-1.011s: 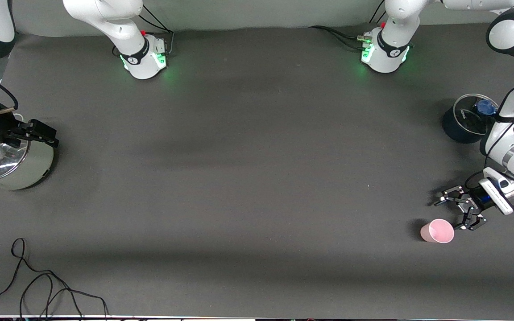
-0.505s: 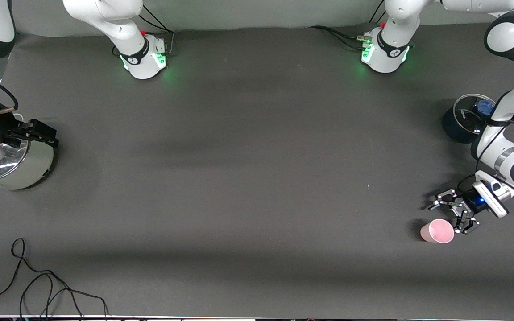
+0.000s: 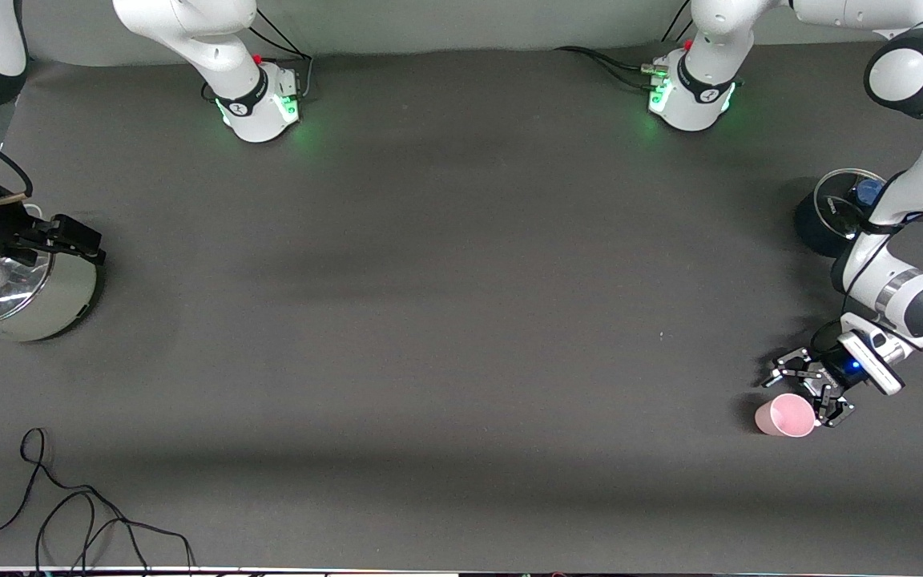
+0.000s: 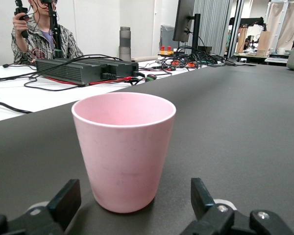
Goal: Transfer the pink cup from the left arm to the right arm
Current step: 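Close the left gripper around the pink cup's rim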
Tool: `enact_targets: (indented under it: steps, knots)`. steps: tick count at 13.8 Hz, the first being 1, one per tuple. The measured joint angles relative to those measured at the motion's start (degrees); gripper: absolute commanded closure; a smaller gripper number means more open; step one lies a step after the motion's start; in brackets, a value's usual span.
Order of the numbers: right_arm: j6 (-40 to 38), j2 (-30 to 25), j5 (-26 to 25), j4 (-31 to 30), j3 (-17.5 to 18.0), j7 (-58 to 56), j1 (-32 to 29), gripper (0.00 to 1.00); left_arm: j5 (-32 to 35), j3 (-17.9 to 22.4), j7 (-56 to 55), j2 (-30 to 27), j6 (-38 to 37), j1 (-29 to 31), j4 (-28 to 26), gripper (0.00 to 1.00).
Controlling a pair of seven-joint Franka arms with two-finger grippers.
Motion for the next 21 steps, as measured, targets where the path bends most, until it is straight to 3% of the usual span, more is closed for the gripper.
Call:
enact_targets:
  steps: [4, 8, 10, 16, 21]
  knots:
    - [0.00, 0.00, 0.00, 0.00, 0.00, 0.00, 0.00, 0.00, -1.30, -0.02, 0.05, 0.01, 1.44, -1.15, 0.09, 0.01]
    - [0.00, 0.00, 0.00, 0.00, 0.00, 0.00, 0.00, 0.00, -2.40, -0.03, 0.10, 0.02, 1.74, -2.14, 0.14, 0.32]
    - [0.00, 0.00, 0.00, 0.00, 0.00, 0.00, 0.00, 0.00, -2.51, -0.02, 0.11, 0.02, 1.75, -2.15, 0.16, 0.42]
    - [-0.96, 0.00, 0.00, 0.00, 0.00, 0.00, -0.01, 0.00, -3.49, -0.24, -0.05, 0.00, 1.75, -2.10, 1.02, 0.45]
    - [-1.05, 0.00, 0.00, 0.00, 0.00, 0.00, -0.02, 0.00, -4.07, -3.74, -4.30, -0.65, 3.90, -1.93, 2.31, 0.45]
